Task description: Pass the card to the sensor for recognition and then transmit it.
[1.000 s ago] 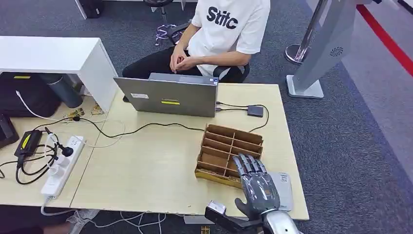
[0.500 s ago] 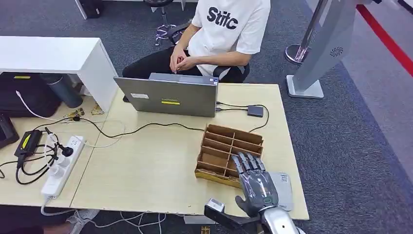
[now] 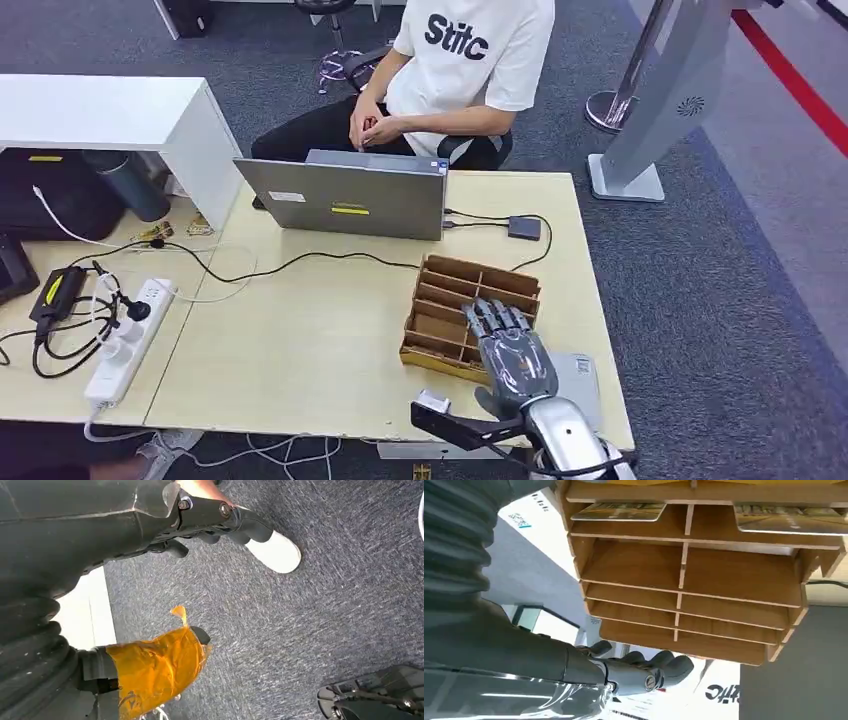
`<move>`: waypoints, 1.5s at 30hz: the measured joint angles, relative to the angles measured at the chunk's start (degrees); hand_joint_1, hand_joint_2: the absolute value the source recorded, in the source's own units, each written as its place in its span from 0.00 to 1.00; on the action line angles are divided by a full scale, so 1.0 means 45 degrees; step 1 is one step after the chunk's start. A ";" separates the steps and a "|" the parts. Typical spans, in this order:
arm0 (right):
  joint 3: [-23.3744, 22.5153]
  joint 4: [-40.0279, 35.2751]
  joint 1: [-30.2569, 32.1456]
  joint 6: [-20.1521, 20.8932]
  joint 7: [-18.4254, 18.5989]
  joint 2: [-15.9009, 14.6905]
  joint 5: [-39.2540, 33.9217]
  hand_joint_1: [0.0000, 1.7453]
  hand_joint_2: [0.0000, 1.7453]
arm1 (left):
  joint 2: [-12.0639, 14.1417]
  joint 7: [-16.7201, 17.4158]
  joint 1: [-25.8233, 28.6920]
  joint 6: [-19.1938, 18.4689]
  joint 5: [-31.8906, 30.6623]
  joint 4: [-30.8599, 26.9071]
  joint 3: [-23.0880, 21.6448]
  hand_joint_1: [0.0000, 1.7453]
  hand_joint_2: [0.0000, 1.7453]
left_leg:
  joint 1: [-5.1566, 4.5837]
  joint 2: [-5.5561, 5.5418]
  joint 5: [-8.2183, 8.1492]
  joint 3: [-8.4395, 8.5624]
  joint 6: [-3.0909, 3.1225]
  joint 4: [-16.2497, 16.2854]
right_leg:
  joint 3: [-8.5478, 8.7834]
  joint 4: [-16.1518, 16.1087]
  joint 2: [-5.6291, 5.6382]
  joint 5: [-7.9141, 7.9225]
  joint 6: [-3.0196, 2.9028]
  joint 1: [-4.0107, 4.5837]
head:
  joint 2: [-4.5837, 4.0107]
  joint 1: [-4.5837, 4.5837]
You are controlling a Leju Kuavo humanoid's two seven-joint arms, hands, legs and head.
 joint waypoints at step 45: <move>-0.1136 0.0636 0.0433 -0.0078 -0.0262 0.0491 -0.0306 0.00 1.00 | 0.0078 -0.0019 -0.0039 0.0126 0.0000 0.0088 -0.0107 0.00 1.00 | -0.0001 0.0001 0.0000 -0.0001 0.0000 0.0000 | -0.0003 -0.0001 0.0001 0.0001 0.0001 -0.0001 | 0.0000 0.0000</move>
